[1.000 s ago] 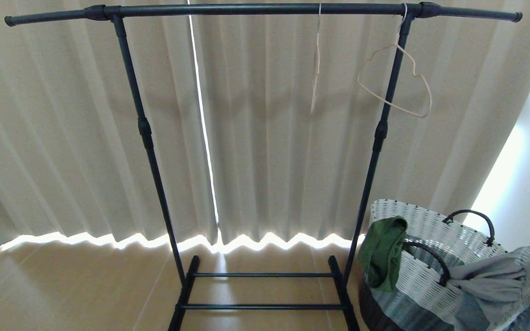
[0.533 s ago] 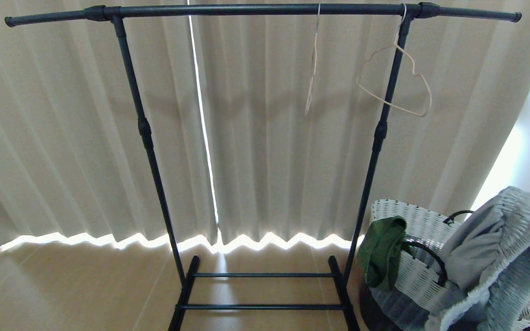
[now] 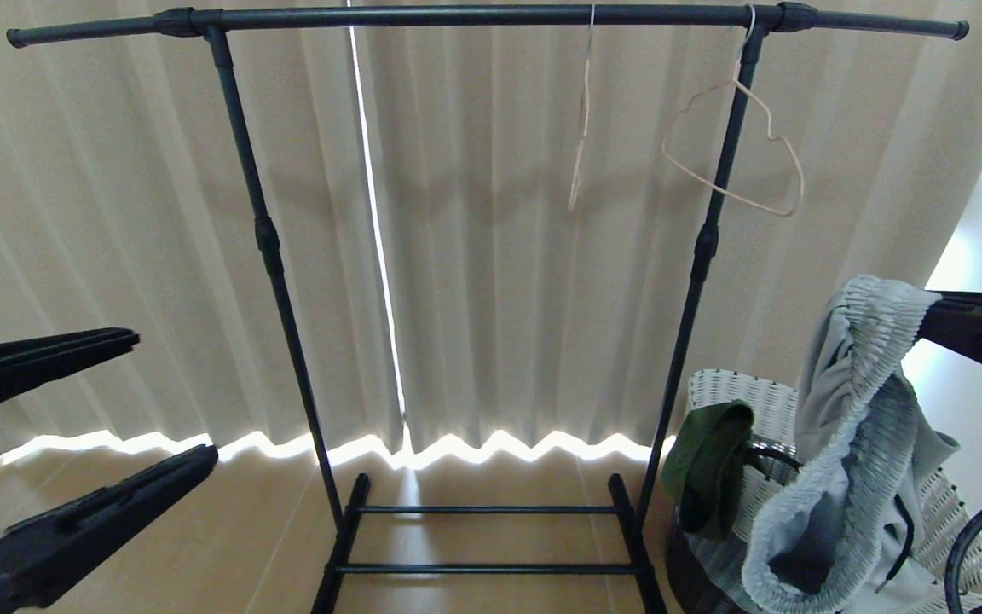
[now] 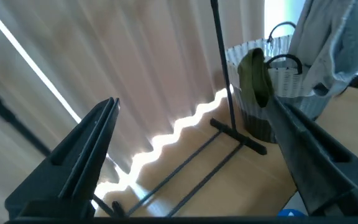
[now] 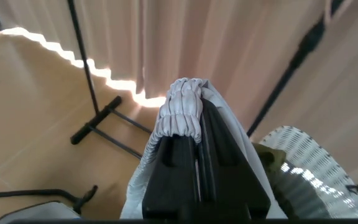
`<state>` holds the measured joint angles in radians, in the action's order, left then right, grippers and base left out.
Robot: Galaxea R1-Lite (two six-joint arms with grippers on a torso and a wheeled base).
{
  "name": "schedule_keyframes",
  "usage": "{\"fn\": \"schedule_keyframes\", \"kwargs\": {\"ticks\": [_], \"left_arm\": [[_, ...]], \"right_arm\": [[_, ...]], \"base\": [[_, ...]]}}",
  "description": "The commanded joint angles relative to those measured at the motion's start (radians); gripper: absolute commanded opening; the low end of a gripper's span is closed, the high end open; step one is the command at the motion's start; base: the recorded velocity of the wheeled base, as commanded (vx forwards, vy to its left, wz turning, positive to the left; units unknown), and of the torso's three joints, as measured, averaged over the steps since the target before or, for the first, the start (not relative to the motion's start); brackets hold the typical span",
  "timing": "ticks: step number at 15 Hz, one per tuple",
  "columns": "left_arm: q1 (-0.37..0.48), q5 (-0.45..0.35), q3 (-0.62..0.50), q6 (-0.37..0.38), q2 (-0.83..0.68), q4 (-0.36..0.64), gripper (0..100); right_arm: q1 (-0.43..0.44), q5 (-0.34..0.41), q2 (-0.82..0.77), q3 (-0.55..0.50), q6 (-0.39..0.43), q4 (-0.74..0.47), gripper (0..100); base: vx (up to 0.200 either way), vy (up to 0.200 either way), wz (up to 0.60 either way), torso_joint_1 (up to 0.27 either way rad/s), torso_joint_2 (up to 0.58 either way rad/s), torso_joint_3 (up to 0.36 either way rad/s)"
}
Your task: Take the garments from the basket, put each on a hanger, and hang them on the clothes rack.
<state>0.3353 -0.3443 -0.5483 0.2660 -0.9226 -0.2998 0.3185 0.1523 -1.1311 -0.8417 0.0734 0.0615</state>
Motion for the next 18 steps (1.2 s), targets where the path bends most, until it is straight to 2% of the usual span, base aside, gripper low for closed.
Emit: {"fn": "schedule_keyframes", "kwargs": {"ticks": [1,3,5,7,10,11,12,15,18], "left_arm": [[0.188,0.151,-0.096,-0.07,-0.197,-0.004,100],[0.346,0.34,-0.165,-0.202,-0.332,-0.005,100],[0.482,0.47,-0.251,-0.289,-0.464,-0.005,100],[0.553,0.488,-0.303,-0.329,-0.544,-0.005,100],[0.692,0.519,-0.429,-0.482,-0.742,-0.012,100],[0.694,0.521,-0.43,-0.485,-0.746,-0.012,100],[0.745,0.544,-0.476,-0.554,-0.834,-0.012,100],[0.781,0.545,-0.506,-0.602,-0.894,-0.012,100],[0.803,0.561,-0.565,-0.653,-0.978,-0.013,100]], "right_arm": [[0.022,0.001,-0.018,-0.02,-0.001,0.001,0],[0.059,-0.002,-0.041,-0.045,-0.011,0.003,0],[0.063,-0.002,-0.041,-0.053,-0.015,0.003,0],[0.063,0.001,-0.042,-0.059,-0.023,0.004,0],[0.119,-0.002,-0.039,-0.073,-0.07,0.02,0],[0.119,-0.002,-0.041,-0.073,-0.07,0.02,0],[0.12,0.0,-0.041,-0.073,-0.07,0.049,0],[0.12,0.001,-0.038,-0.074,-0.075,0.064,0],[0.122,0.003,-0.032,-0.074,-0.127,0.101,0]], "base": [[0.0,0.0,0.0,0.0,0.0,0.0],[0.0,0.0,0.0,0.0,0.0,0.0],[0.0,0.0,0.0,0.0,0.0,0.0],[0.0,0.0,0.0,0.0,0.0,0.0],[0.0,0.0,0.0,0.0,0.0,0.0],[0.0,0.0,0.0,0.0,0.0,0.0],[0.0,0.0,0.0,0.0,0.0,0.0],[0.0,0.0,0.0,0.0,0.0,0.0],[0.0,0.0,0.0,0.0,0.0,0.0]]}}
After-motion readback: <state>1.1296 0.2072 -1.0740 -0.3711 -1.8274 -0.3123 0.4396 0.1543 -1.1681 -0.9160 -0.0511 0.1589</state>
